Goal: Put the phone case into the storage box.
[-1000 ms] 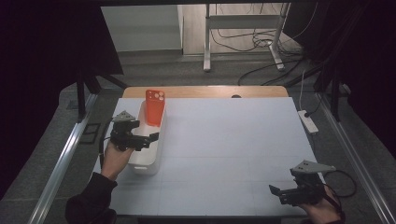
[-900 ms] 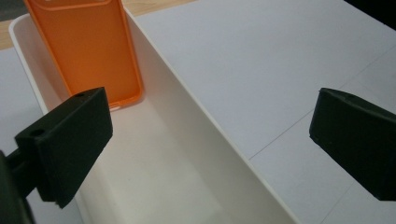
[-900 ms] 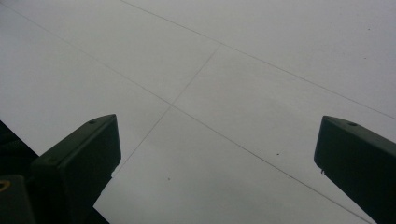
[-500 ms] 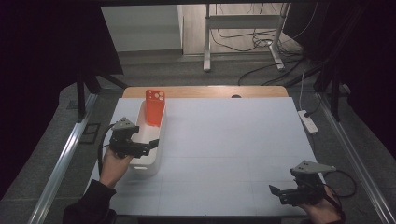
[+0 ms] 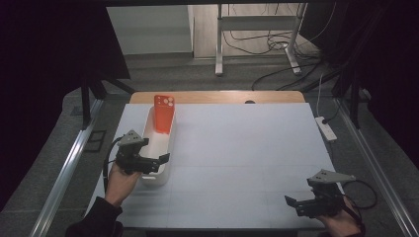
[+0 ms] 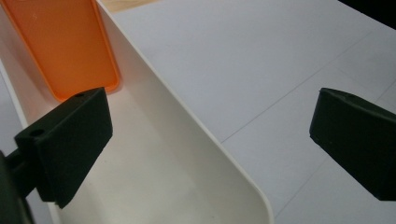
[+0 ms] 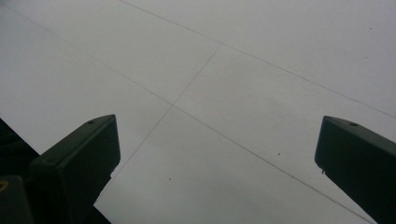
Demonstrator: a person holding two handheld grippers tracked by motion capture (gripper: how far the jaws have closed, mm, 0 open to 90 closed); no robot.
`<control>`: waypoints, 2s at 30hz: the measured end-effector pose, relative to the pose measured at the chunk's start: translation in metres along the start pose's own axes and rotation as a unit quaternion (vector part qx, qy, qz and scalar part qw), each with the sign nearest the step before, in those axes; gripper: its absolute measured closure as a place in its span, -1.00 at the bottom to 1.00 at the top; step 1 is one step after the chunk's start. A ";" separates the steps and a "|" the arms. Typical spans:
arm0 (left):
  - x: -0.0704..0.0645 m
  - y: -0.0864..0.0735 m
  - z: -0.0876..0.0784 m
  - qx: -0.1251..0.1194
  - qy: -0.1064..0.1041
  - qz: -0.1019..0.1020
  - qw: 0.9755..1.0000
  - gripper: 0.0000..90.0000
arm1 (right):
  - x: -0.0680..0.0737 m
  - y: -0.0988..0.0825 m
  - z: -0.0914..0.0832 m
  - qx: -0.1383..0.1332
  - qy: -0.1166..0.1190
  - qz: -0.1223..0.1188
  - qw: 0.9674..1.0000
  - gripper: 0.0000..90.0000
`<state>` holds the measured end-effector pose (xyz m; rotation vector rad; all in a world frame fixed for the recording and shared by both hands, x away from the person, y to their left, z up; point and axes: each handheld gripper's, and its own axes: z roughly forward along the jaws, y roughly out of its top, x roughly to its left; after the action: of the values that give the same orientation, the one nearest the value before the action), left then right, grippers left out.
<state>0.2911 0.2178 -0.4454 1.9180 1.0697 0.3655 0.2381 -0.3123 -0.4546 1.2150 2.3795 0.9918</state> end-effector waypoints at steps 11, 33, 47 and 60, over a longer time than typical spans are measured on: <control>-0.006 -0.013 -0.008 0.001 -0.004 0.001 1.000 -1.00 | 0.000 0.000 0.000 -0.002 0.000 -0.001 1.000 -0.99; -0.017 -0.038 -0.030 0.006 0.011 -0.001 1.000 -1.00 | 0.001 0.000 0.000 -0.003 -0.001 -0.001 1.000 -0.99; -0.021 -0.052 -0.042 0.004 0.020 -0.007 1.000 -1.00 | 0.001 0.000 0.000 -0.002 -0.002 0.000 1.000 -0.99; -0.023 -0.063 -0.055 -0.003 0.032 -0.013 0.999 -1.00 | 0.000 0.000 0.000 -0.003 -0.002 0.001 1.000 -0.99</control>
<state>0.2101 0.2451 -0.4618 1.8965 1.1320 0.4184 0.2374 -0.3123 -0.4544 1.2157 2.3710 0.9954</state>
